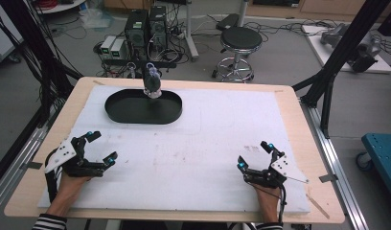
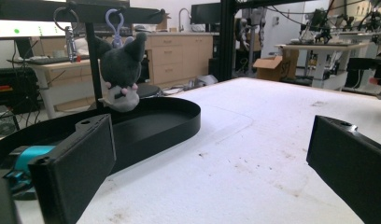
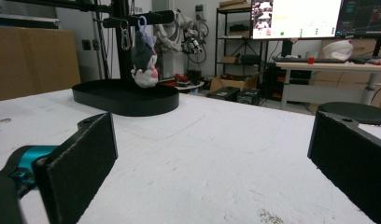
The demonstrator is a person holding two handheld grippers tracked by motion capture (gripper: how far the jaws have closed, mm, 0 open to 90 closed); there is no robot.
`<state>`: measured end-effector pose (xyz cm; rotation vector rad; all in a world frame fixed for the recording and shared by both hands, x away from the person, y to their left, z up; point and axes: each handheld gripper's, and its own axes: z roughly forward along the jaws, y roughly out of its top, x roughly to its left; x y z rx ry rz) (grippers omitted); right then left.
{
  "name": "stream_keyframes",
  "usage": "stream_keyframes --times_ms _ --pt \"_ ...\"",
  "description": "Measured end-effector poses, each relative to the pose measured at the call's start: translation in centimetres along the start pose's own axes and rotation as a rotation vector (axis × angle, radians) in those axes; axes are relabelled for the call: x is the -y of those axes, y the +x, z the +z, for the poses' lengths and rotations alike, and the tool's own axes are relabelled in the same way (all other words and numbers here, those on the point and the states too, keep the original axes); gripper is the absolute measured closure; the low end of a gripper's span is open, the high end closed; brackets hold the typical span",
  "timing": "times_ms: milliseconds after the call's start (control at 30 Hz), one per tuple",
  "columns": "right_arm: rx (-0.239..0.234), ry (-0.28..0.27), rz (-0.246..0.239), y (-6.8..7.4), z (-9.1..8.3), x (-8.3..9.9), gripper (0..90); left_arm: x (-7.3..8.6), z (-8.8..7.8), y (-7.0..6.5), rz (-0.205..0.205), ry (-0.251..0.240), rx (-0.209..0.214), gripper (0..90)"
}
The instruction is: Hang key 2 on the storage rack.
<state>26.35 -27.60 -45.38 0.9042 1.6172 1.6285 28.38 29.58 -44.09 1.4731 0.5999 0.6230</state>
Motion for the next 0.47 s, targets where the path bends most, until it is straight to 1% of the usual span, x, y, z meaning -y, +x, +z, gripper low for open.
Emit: stream_keyframes --times_ms 100,267,333,367,400,467 --pt "-0.001 -0.001 -0.003 0.0 0.0 0.0 0.7 0.3 0.1 0.1 -0.014 0.005 0.000 1.7" --pt "0.001 -0.002 -0.003 0.0 0.0 0.0 0.7 1.0 0.4 0.1 -0.028 0.063 0.014 1.7" --pt "0.003 -0.003 -0.005 0.0 0.0 0.0 0.7 1.1 0.3 0.2 -0.037 0.038 0.018 1.7" --pt "0.003 -0.004 -0.008 0.0 0.0 0.0 0.7 1.1 0.4 0.3 -0.042 0.041 0.016 1.7" --pt "0.002 -0.005 -0.008 0.0 0.0 0.0 0.7 1.1 0.3 0.3 -0.047 0.036 0.025 1.7" --pt "-0.001 -0.003 -0.008 0.1 0.0 0.0 0.7 1.1 0.3 0.3 -0.044 0.038 0.020 1.7"
